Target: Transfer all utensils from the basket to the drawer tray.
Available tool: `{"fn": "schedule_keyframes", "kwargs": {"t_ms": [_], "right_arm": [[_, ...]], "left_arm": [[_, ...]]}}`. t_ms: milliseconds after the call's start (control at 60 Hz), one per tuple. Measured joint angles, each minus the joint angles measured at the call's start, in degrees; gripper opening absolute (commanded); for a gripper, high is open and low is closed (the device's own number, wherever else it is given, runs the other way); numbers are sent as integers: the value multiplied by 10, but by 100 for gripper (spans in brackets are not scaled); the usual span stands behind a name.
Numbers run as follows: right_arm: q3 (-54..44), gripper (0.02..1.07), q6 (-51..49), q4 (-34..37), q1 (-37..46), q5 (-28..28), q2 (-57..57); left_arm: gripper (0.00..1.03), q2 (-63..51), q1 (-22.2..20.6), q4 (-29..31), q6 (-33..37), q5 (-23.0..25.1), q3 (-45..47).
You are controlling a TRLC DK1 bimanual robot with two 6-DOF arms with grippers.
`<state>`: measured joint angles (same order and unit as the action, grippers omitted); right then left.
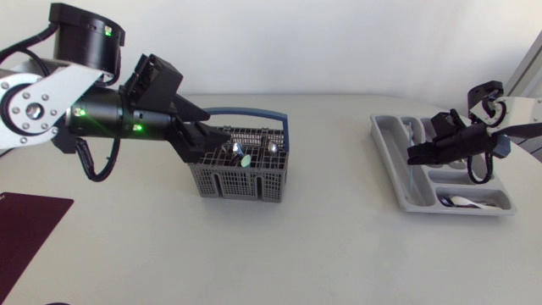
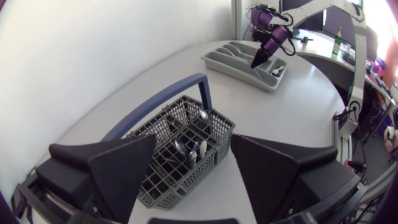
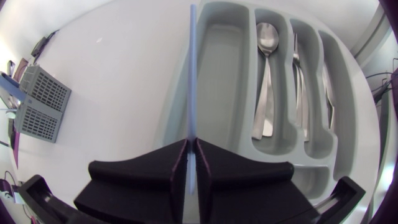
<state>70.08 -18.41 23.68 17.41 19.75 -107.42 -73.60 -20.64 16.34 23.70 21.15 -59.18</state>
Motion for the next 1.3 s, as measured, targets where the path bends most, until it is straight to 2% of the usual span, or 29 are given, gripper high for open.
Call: {"fn": "schedule_keyframes", "kwargs": {"t_ms": [67, 167, 300, 417, 533, 683, 967, 1017, 1100, 1300], "right_arm": [[2, 10, 5, -2, 0, -7, -12], [7, 20, 13, -6, 0, -13, -24], [9, 45, 16, -12, 0, -19, -28], [9, 68, 18, -12, 0, -20, -28], [2, 83, 18, -18, 0, -23, -24], [-27, 86, 18, -29, -3, -34, 10], [-72, 86, 17, -34, -26, -35, 83], [-77, 86, 18, -34, -30, -35, 88], [-84, 86, 18, -34, -35, -35, 91], [-91, 86, 18, -42, -43, -35, 92]], "left_arm": [[84, 6, -4, -16, 10, -7, 21], [84, 12, -9, -35, 26, -14, 51], [84, 14, -16, -70, 47, -23, 82], [84, 15, -34, -117, 56, -52, 116], [84, 28, -68, -179, 68, -89, 160], [84, 32, -110, -263, 82, -140, 213], [82, 7, -132, -341, 85, -166, 236], [72, -1, -136, -349, 85, -171, 236], [64, -15, -144, -356, 85, -174, 236], [60, -49, -156, -377, 85, -185, 236]]}}
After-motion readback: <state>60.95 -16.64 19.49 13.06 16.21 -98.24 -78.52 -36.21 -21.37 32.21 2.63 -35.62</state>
